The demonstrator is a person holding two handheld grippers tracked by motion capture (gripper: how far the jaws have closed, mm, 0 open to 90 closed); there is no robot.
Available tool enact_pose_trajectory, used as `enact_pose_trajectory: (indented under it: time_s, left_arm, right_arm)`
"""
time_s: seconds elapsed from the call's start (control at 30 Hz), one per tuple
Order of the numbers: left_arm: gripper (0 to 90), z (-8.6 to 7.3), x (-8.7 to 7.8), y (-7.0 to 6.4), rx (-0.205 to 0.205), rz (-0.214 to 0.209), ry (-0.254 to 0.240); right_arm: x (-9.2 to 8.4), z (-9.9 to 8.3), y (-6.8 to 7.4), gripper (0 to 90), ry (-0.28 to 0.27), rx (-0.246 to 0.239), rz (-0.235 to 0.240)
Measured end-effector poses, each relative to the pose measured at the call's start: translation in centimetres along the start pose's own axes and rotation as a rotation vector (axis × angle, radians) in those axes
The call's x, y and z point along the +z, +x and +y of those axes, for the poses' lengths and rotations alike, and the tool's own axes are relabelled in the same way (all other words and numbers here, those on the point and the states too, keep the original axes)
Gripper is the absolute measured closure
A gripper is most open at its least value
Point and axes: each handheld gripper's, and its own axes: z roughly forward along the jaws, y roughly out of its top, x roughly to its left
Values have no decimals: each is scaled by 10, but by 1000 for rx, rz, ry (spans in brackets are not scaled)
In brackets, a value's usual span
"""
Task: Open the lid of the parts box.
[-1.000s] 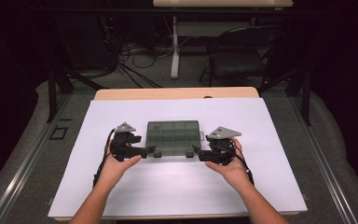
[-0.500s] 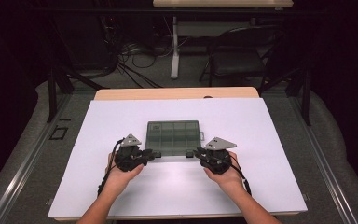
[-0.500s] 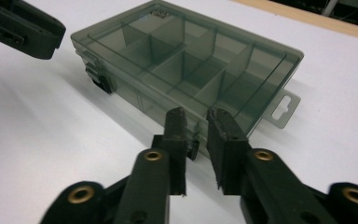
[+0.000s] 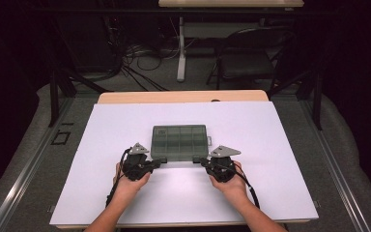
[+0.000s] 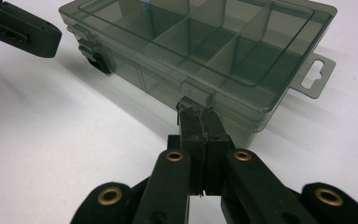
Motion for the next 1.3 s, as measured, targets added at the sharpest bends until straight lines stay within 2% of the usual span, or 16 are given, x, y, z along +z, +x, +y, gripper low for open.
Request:
enact_pose_trajectory:
  time_s: [0.03,0.13,0.17,0.37,0.53,1.0,1.17,1.2,1.3]
  left_arm:
    - [900,0,1,1,-10,-5,2]
    - [900,-1,2,3,-26,-1,1]
    - [900,-1,2,4,-25,-1,3]
    - [900,-1,3,7,-45,0,-5]
    - [900,-2,3,10,-50,4,-1]
    - [900,-1,8,11,-44,14,8]
    - [900,-1,9,12,-55,17,0]
    - [900,-1,9,12,-55,17,-1]
    - [900,-1,9,13,-57,13,-1]
  right_arm:
    - [1,-1,0,900,-9,4,4]
    - [3,-1,-3,900,15,9,13]
    - [4,-1,-2,900,-3,14,4]
    - [8,-2,-3,900,2,21,3]
    - [9,-2,-5,900,25,28,5]
    - [12,-3,-6,900,2,32,4]
    - [12,-3,-6,900,2,32,7]
    - [11,-2,-6,900,25,29,7]
    - [14,-4,-5,900,5,30,8]
